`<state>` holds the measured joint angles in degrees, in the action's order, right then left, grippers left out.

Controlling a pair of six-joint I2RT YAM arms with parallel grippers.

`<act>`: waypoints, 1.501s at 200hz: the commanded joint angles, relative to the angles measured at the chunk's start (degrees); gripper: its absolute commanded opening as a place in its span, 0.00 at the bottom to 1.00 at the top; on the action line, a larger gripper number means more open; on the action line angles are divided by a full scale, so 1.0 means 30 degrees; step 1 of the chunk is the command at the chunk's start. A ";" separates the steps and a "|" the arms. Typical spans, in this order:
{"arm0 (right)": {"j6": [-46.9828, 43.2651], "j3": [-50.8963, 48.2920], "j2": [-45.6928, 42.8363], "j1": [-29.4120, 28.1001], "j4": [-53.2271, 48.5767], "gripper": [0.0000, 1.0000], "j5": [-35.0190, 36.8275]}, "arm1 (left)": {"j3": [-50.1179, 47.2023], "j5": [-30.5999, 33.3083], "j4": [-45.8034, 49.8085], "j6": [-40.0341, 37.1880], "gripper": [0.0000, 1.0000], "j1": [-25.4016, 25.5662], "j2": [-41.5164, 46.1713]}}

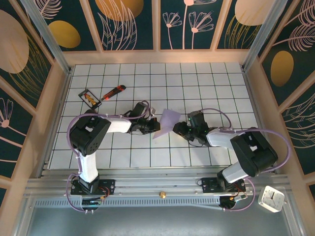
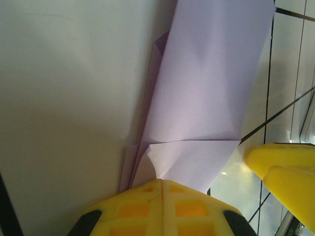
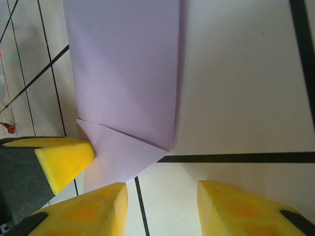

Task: Fold a paper plane with a square sheet of paper (pick it up from the middle)
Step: Perform the fifth fold on the wing at the bottom-center of the table.

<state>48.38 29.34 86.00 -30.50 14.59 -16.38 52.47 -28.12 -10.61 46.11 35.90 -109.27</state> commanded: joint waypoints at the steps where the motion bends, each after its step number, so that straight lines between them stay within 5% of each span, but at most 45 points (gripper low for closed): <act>1: 0.0018 0.0735 0.0771 -0.0175 0.1191 0.42 -0.0547 | -0.0804 -0.0168 -0.0802 0.0288 0.00 -0.0129 -0.0401; 114: 0.1462 0.0394 0.1995 0.0366 0.5234 0.39 -0.1686 | -0.0999 -0.0500 -0.0807 0.0210 0.00 -0.0116 -0.0595; 225: 0.3284 0.0082 0.0312 0.0324 0.0269 0.39 0.1321 | -0.0931 -0.0573 -0.0827 0.0100 0.00 -0.0131 -0.0720; 300: 0.3444 0.0410 0.1846 0.0380 0.2578 0.37 -0.0313 | -0.0933 -0.0624 -0.0828 0.0073 0.00 -0.0118 -0.0720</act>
<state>57.82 30.20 89.36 -29.61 19.09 -15.66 50.61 -29.63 -14.59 46.76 35.46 -109.40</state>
